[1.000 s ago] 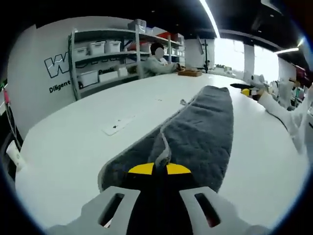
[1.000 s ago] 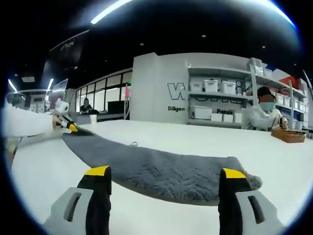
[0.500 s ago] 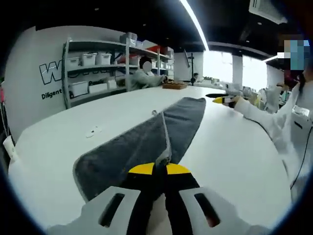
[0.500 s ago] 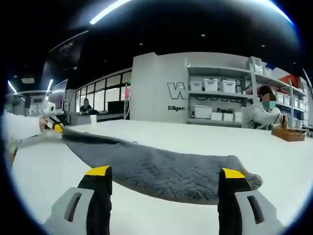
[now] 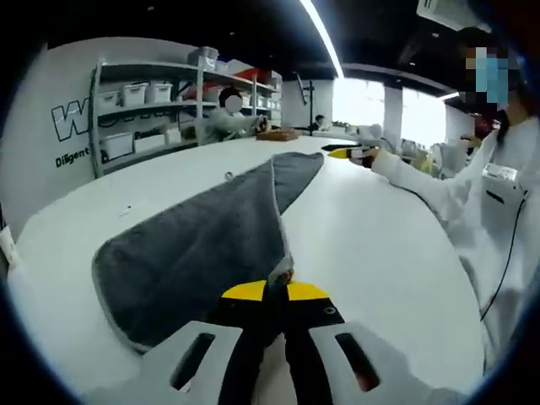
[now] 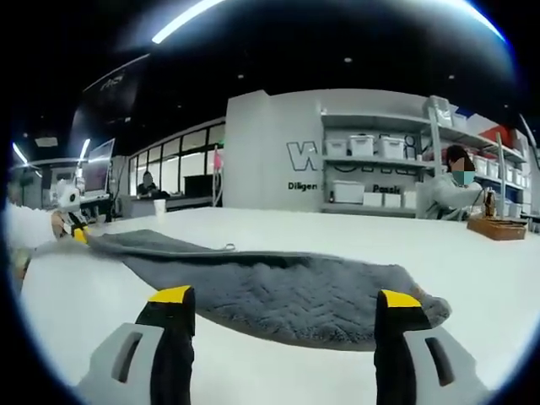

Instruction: Open the folded towel by lifting each exposed corner and separating the folded layers until the towel lies flat within the target outline without major curled edges

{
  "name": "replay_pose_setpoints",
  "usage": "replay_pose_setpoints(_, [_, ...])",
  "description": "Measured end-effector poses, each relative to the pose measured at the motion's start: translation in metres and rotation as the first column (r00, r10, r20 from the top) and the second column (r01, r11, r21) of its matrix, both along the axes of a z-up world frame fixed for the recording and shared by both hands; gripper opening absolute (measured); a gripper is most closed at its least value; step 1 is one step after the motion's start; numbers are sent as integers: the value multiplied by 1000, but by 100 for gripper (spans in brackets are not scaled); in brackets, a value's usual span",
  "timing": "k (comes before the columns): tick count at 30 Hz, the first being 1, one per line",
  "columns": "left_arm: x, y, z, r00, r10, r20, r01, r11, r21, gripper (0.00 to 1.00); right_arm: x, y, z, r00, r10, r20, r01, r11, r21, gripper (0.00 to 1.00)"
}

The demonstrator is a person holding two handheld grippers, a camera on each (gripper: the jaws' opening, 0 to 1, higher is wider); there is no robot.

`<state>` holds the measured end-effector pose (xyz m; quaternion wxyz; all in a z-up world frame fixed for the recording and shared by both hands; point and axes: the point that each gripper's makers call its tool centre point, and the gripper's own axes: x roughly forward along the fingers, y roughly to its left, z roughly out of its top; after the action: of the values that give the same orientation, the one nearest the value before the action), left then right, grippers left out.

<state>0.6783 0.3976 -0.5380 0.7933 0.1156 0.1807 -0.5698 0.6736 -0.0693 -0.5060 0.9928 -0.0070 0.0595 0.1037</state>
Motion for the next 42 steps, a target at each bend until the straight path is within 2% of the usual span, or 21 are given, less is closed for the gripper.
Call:
replay_pose_setpoints(6, [-8, 7, -7, 1000, 5, -26, -5, 1000, -9, 5, 0, -1, 0, 1000, -2, 0, 2, 1000, 3, 87])
replay_pose_setpoints(13, [-10, 9, -16, 998, 18, -53, -19, 1000, -19, 7, 0, -2, -4, 1000, -6, -12, 6, 1000, 3, 87])
replay_pose_setpoints(20, [-14, 17, -13, 997, 43, -64, -48, 996, -74, 16, 0, -6, -7, 1000, -16, -21, 17, 1000, 15, 85])
replay_pose_setpoints(22, [-20, 23, -8, 996, 74, -58, -80, 991, -108, 19, 0, -7, -8, 1000, -17, -23, 17, 1000, 20, 84])
replay_pose_setpoints(25, [-22, 33, 2, 989, 137, -56, -145, 971, -189, 24, 1, -7, -10, 1000, -15, -27, 16, 1000, 21, 84])
replay_pose_setpoints(28, [-10, 48, 6, 975, 219, -44, -224, 947, -232, 32, 2, -7, -11, 999, -15, -31, 15, 1000, 19, 84])
replay_pose_setpoints(31, [9, 65, 7, 945, 327, -33, -324, 910, -257, 47, 1, -7, -12, 999, -15, -33, 15, 1000, 18, 84])
replay_pose_setpoints(35, [27, 79, 11, 914, 405, -27, -394, 871, -292, 73, 2, -10, -14, 999, -25, -35, 25, 1000, 15, 83])
replay_pose_setpoints(36, [32, 82, 12, 906, 422, -26, -410, 861, -303, 76, 2, -11, -15, 999, -28, -36, 29, 999, 15, 83])
replay_pose_setpoints(38, [38, 88, 13, 897, 441, -9, -421, 850, -318, 79, 1, -11, -16, 999, -32, -36, 33, 999, 13, 83])
replay_pose_setpoints(42, [41, 92, 19, 890, 455, 14, -425, 842, -333, 86, 1, -16, -19, 998, -47, -39, 47, 999, 2, 83])
